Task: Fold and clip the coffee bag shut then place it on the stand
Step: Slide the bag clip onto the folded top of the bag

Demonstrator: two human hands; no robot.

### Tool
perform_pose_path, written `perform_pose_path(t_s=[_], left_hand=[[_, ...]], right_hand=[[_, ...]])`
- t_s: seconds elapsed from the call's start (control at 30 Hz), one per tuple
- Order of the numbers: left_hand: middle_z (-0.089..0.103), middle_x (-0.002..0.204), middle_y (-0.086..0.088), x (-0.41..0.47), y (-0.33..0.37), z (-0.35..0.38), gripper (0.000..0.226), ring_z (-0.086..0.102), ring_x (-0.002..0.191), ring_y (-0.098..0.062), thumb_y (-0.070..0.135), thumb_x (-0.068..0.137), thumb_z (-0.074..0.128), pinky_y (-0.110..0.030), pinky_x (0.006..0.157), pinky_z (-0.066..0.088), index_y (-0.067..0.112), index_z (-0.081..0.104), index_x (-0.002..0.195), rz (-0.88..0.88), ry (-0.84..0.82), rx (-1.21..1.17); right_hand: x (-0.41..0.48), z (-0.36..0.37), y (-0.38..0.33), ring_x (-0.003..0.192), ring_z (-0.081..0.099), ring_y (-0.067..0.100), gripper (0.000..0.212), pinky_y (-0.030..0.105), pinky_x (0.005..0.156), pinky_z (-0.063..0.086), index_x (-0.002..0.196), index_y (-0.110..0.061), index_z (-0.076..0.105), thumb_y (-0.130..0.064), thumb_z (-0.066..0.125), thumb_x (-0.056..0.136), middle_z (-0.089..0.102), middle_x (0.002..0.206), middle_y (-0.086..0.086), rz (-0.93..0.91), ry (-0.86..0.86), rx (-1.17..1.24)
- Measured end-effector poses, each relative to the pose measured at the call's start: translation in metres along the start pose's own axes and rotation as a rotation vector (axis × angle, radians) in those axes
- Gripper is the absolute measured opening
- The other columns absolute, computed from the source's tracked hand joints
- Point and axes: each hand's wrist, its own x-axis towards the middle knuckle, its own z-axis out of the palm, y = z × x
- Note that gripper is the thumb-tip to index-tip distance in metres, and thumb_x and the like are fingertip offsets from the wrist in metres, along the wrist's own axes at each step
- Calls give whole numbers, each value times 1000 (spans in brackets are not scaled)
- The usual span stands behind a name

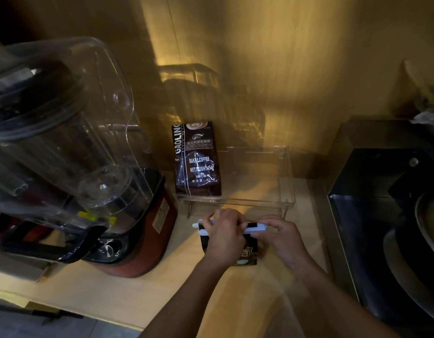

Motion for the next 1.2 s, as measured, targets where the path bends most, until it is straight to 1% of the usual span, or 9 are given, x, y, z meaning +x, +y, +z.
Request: perform_pose_path(t_s=[0.1, 0.33, 0.4, 0.57, 0.7, 0.77, 0.9, 1.07, 1.2], left_hand=[[50, 90, 7, -1, 0, -1, 13, 35, 92, -10, 6, 82, 54, -22, 81, 10, 16, 56, 74, 10, 26, 38], [49, 88, 8, -3, 1, -2, 18, 36, 90, -8, 4, 81, 55, -19, 80, 11, 19, 53, 71, 27, 59, 18], [49, 89, 8, -4, 0, -2, 20, 37, 90, -8, 5, 82, 55, -19, 81, 11, 21, 50, 71, 29, 56, 8], [55, 98, 1, -5, -3, -5, 3, 41, 101, -16, 16, 86, 55, -25, 89, 14, 14, 58, 86, 82, 29, 54], [56, 111, 5, -6, -17, -20, 32, 39, 108, -11, 31, 80, 64, -22, 90, 11, 21, 53, 108, 141, 17, 78], [58, 113, 5, -3, -23, -28, 39, 40, 112, -12, 33, 77, 65, -27, 95, 10, 24, 51, 113, 175, -45, 177], [63, 108, 3, 0, -29, -35, 32, 48, 108, -14, 35, 79, 62, -30, 98, 10, 23, 56, 107, 233, -98, 317], [66, 104, 5, -2, -29, -33, 27, 44, 92, -9, 31, 76, 66, -25, 81, 19, 22, 62, 101, 141, -43, 196], [65, 104, -3, 1, -28, -33, 29, 53, 98, -17, 26, 75, 68, -29, 85, 36, 17, 64, 102, 129, -82, 186]], right_hand=[[-1, 8, -2, 87, 58, 11, 25, 10, 69, 45, 75, -23, 68, -1, 74, 64, 63, 94, 6, 22, -18, 28], [1, 17, -3, 85, 58, 11, 19, 7, 67, 46, 84, -4, 70, 2, 72, 65, 65, 95, 12, -7, -45, 46], [1, 16, -3, 86, 59, 12, 19, 11, 68, 47, 83, -6, 70, 0, 72, 65, 65, 95, 10, 4, -59, 33], [5, 8, -2, 81, 59, 5, 20, 4, 59, 46, 76, -17, 69, -2, 73, 65, 65, 88, 4, 13, -102, 27], [5, 3, -1, 85, 60, 13, 21, 7, 55, 47, 73, -22, 67, -3, 73, 67, 64, 93, 6, 37, -102, 57], [6, 1, -1, 85, 60, 14, 20, 9, 55, 49, 74, -21, 67, -2, 71, 68, 63, 93, 7, 46, -114, 70], [6, -2, -3, 82, 61, 11, 22, 10, 53, 50, 72, -24, 67, -2, 71, 68, 64, 90, 2, 45, -130, 59], [6, -3, -1, 80, 60, 7, 28, 8, 56, 48, 68, -32, 67, -4, 73, 67, 63, 86, -4, 5, -115, -9], [9, -4, -1, 76, 59, -2, 26, 4, 56, 44, 70, -34, 65, -9, 72, 69, 64, 86, -5, -11, -133, -68]])
